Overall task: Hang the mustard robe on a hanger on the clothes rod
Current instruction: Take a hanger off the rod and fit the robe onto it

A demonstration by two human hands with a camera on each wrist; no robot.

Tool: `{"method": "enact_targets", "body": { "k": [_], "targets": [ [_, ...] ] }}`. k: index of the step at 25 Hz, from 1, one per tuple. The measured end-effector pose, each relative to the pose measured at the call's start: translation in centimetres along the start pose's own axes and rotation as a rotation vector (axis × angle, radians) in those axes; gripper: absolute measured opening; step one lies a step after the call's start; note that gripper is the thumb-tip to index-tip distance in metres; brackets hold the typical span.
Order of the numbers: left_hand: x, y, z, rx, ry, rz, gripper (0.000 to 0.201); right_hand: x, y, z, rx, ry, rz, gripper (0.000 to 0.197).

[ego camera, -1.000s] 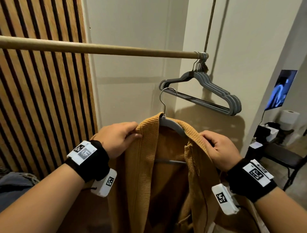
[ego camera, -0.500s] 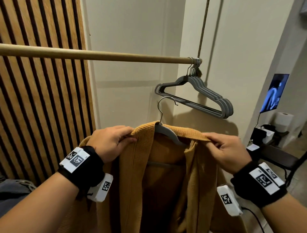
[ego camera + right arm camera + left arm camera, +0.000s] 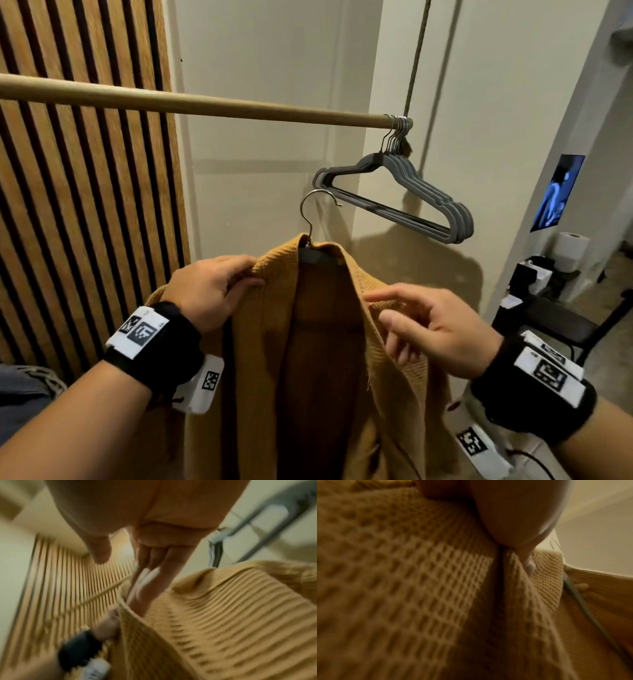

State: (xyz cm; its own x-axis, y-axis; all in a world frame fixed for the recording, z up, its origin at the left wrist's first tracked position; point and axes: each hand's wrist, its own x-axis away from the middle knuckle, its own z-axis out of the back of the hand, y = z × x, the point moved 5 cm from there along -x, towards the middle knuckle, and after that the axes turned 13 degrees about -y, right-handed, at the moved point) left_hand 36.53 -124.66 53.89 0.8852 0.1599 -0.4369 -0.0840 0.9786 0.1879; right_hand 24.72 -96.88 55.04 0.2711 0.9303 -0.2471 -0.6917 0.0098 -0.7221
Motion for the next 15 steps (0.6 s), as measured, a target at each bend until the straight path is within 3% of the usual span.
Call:
{"method": "enact_targets", "body": {
  "k": [2, 3, 6, 11, 15],
  "targets": [
    [-0.1, 0.0, 0.2, 0.064, -0.014, -0.037, 0.063, -0.1, 0.9, 2.2, 0.395, 0.255, 0.024, 0.029],
    [-0.3, 0.0, 0.2, 0.093, -0.014, -0.054, 0.061, -0.6, 1.4, 3.0, 0.538, 0.291, -0.014, 0.035],
    [-0.9, 0.5, 0.4, 0.196, -0.028, -0.092, 0.047, -2.4, 3.3, 2.9, 0.518, 0.166, -0.092, 0.031],
    [-2.1, 0.3, 1.9, 0.298, 0.028, -0.057, 0.035, -2.5, 4.0, 4.0, 0.588, 0.298, -0.052, 0.034],
    [-2.6, 2.4, 3.9, 0.39, 0.155, -0.021, 0.033, -3.1, 4.2, 2.2, 0.83, 0.24, -0.005, 0.035]
  ]
}}
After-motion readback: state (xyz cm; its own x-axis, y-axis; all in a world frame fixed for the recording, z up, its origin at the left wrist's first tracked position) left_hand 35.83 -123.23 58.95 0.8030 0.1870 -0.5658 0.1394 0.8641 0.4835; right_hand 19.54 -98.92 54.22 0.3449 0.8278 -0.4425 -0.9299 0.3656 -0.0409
